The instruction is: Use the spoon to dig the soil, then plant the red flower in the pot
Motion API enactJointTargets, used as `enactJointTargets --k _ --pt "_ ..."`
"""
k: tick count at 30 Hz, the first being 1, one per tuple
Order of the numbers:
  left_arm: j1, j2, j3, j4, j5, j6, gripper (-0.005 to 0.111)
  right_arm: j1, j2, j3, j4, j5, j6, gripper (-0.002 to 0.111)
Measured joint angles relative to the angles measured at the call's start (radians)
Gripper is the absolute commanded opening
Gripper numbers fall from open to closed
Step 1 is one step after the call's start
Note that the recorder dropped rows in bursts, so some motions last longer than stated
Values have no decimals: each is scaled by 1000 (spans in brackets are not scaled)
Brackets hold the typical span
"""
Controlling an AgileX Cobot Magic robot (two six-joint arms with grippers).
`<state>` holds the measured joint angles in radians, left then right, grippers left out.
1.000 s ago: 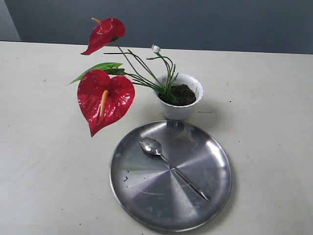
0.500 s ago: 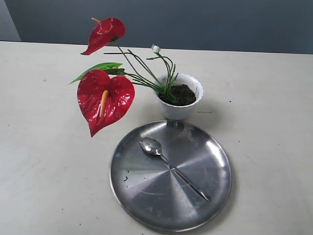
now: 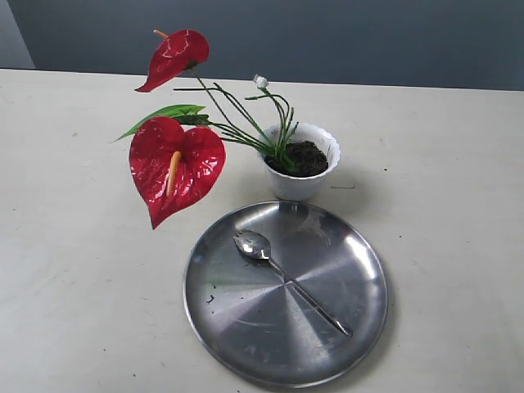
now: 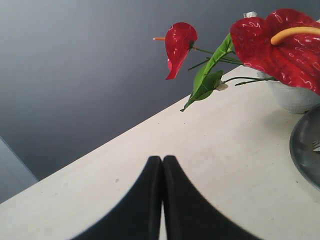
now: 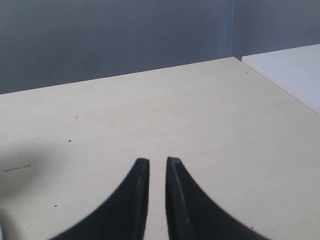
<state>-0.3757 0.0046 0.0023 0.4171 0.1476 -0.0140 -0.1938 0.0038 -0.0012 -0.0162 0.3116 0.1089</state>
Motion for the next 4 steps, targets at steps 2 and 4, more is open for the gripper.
enactJointTargets --k 2,4 --pt "0 0 0 0 0 0 1 0 0 0 0 0 0 13" --pt "0 0 0 0 0 0 1 0 0 0 0 0 0 13"
